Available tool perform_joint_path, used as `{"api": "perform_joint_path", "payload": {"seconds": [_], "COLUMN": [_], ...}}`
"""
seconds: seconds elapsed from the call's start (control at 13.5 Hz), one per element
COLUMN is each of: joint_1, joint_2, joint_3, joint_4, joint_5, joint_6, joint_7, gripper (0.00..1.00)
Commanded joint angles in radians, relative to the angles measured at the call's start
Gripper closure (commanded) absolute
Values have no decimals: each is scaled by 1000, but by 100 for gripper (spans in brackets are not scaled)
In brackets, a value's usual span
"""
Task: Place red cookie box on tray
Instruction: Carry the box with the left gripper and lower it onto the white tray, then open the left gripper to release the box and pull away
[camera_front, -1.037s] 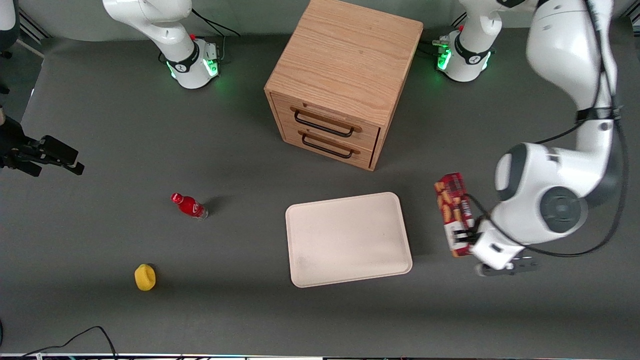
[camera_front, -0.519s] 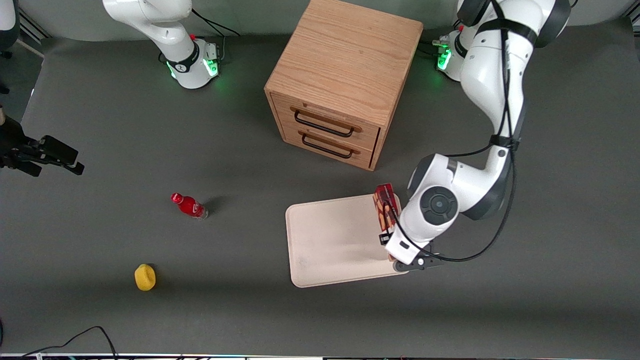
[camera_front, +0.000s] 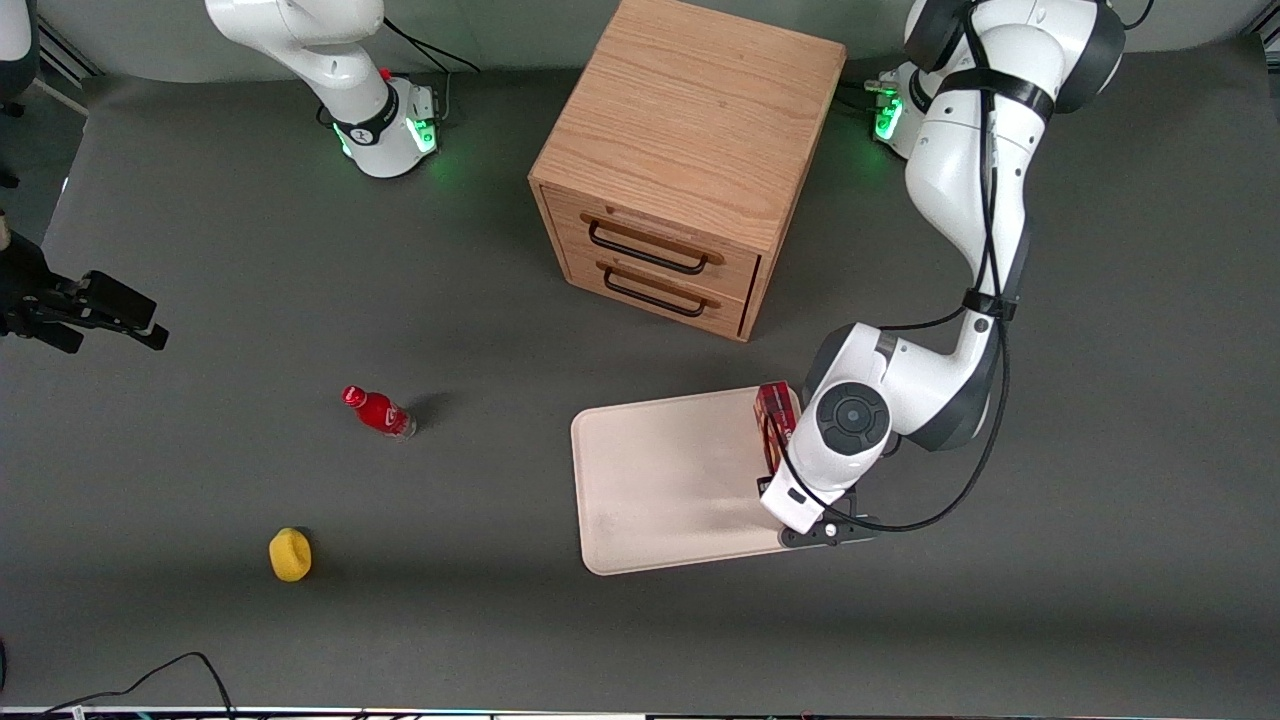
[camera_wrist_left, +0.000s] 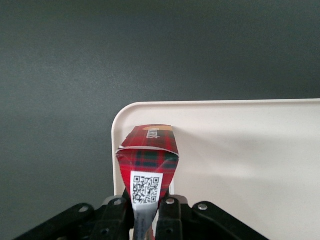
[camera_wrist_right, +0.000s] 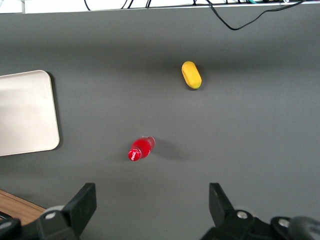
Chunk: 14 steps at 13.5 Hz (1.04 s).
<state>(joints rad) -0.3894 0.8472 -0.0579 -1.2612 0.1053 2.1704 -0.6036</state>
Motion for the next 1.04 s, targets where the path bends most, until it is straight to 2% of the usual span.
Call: {"api": "perform_joint_path", "payload": {"seconds": [0.0, 0.15, 0.37, 0.52, 0.81, 0.96], "joint_1": [-11, -5, 39, 99, 251, 325], "joint_2": [7, -17, -91, -201, -374, -480], "joint_3": [10, 13, 10, 7, 9, 10], "joint_4": [28, 32, 86, 98, 65, -12], "joint_5": [33, 33, 20, -10, -29, -29], "joint_6": [-15, -56, -269, -386, -544, -570], "joint_7": [-21, -18, -4, 7, 351, 483], "gripper": [0, 0, 0, 0, 0, 0]}}
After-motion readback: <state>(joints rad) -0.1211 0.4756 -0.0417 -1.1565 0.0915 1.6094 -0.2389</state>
